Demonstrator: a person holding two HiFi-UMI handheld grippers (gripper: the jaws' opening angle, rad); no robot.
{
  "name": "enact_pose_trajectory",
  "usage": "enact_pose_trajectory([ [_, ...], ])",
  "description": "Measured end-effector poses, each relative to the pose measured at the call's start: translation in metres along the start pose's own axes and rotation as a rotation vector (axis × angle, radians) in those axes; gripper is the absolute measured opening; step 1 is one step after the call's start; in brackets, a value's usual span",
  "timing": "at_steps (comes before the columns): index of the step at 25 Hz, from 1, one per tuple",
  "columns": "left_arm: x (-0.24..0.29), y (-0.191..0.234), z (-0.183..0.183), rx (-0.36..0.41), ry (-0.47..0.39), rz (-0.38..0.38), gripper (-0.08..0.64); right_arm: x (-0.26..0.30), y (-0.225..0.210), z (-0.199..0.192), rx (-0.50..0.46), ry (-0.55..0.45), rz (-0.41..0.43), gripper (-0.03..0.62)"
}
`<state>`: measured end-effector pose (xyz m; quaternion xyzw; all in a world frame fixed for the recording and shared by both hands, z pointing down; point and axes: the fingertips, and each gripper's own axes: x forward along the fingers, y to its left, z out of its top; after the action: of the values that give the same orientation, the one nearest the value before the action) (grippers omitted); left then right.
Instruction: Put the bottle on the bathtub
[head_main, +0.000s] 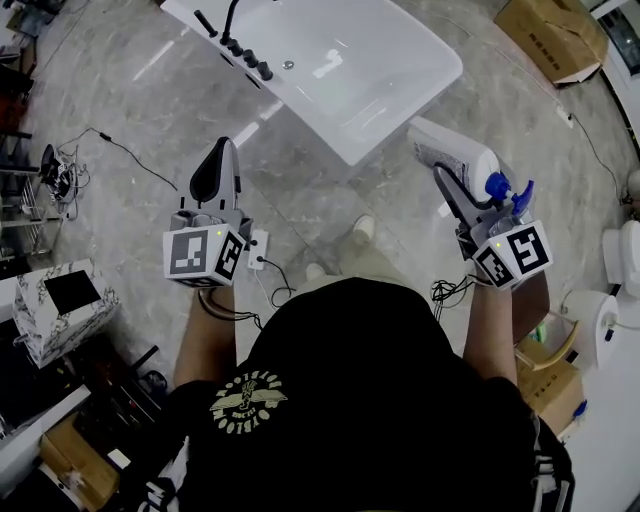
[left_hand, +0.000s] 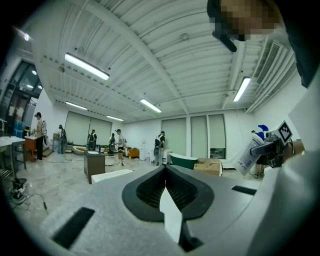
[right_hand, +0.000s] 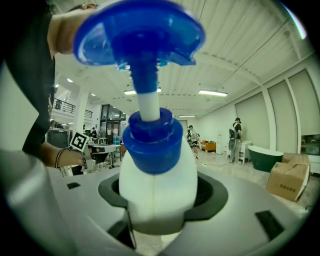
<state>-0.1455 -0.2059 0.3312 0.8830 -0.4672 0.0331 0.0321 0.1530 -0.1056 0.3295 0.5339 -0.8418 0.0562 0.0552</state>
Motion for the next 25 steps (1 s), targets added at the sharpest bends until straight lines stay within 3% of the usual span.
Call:
enact_pose_trajectory([
  [12, 0.08, -0.03, 0.003, -0.04, -0.003, -0.028, 0.009, 0.029, -0.07, 0.002, -0.003, 0.005, 0.026, 0.265],
  [21, 0.113, -0.047, 0.029, -0.031, -0.058, 0.033, 0.008, 0.041, -0.117, 0.01, -0.023, -0.023, 0.098, 0.265],
  [25, 0.113, -0.046, 0.024, -0.026, -0.034, 0.079, 0.009, 0.052, -0.132, 0.013, -0.017, -0.031, 0.121, 0.265],
])
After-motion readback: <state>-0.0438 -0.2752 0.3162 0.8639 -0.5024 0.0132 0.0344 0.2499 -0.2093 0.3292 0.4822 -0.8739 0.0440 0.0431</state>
